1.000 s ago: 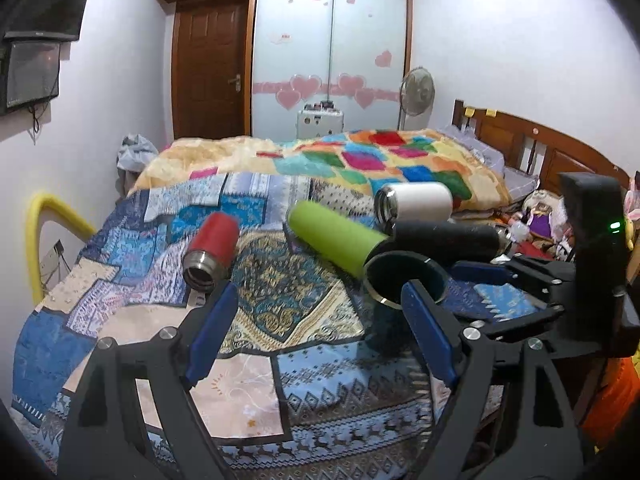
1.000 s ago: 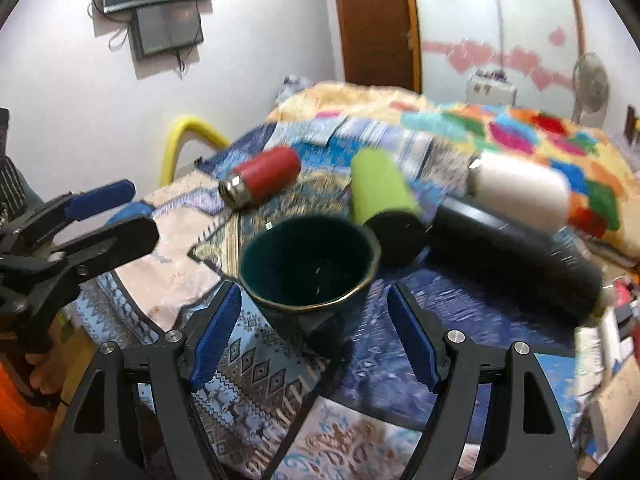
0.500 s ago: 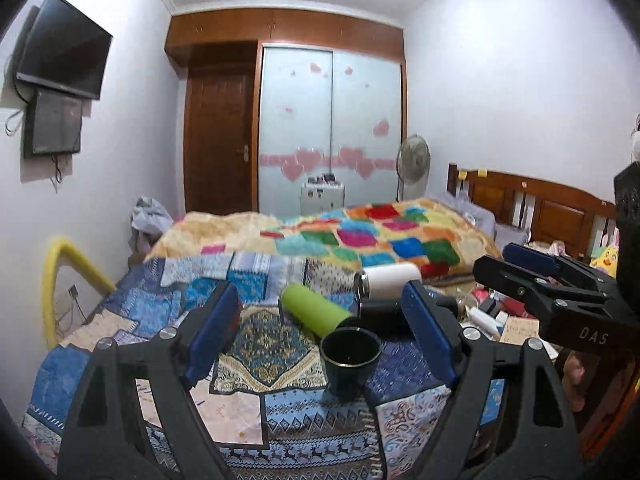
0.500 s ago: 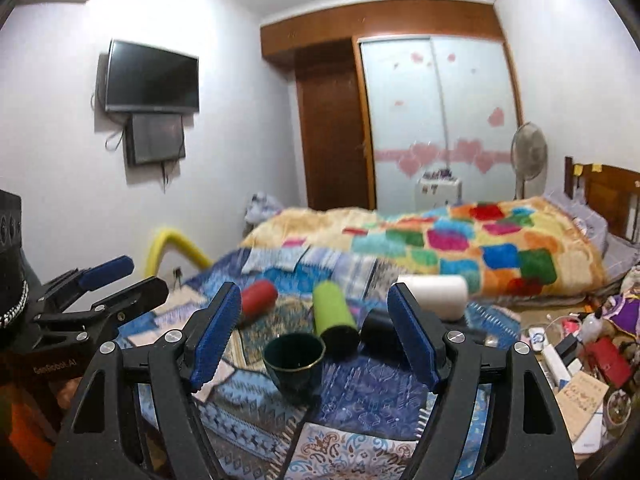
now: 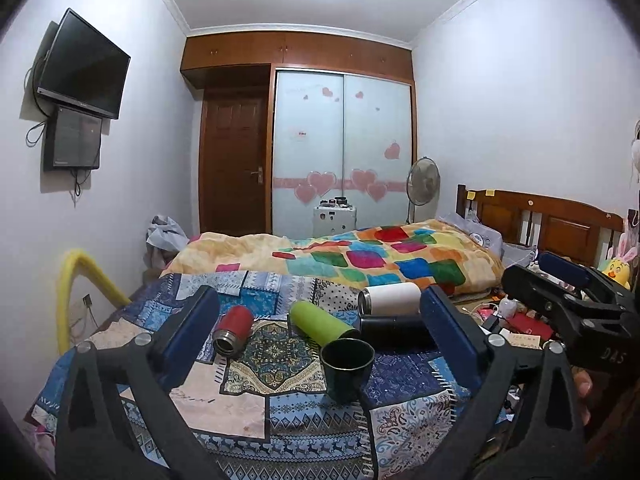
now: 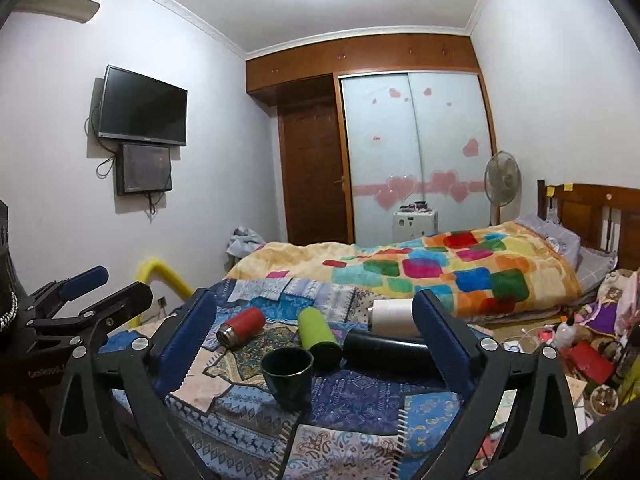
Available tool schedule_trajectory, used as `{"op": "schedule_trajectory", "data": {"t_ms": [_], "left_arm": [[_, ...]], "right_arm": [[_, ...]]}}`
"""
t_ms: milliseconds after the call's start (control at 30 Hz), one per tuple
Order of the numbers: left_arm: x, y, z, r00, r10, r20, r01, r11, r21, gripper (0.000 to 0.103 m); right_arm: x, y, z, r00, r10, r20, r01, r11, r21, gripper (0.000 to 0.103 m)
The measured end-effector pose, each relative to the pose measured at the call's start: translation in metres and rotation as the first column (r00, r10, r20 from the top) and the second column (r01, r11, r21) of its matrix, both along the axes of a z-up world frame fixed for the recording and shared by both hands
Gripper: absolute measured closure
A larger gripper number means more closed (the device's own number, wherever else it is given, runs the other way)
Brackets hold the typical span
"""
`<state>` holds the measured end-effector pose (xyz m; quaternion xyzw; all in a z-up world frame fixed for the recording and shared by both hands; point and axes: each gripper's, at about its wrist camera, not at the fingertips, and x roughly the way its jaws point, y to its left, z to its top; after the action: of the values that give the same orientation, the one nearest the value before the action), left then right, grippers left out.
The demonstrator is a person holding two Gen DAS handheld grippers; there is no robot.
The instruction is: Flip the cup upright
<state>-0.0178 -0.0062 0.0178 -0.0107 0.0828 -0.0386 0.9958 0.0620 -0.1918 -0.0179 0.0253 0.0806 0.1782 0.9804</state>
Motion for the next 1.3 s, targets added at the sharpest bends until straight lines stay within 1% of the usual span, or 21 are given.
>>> {"op": "schedule_trajectory", "data": {"t_ms": [133, 433, 1300], "left_arm": [[-0.001, 0.000, 0.000, 1.000, 0.001, 0.003, -0.001, 1.000, 0.000, 0.001], [-0.012, -0.001, 0.000, 1.000, 0.016, 0.018, -0.016, 1.000, 0.004, 0.000], [-0.013, 0.002, -0.001, 1.000, 0.025, 0.015, -0.025, 1.000, 0.004, 0.000]], "right_arm": [[-0.006, -0.001, -0.002, 1.000, -0.013, 0.007, 0.013, 1.000, -0.003, 0.000], [-0.012, -0.001, -0.004, 0.999, -0.032, 0.017, 0.033, 0.999, -0.016, 0.000], [-0.019, -0.003, -0.002, 0.998, -0.049, 0.033, 0.049, 0.999, -0.012, 0.000]]}}
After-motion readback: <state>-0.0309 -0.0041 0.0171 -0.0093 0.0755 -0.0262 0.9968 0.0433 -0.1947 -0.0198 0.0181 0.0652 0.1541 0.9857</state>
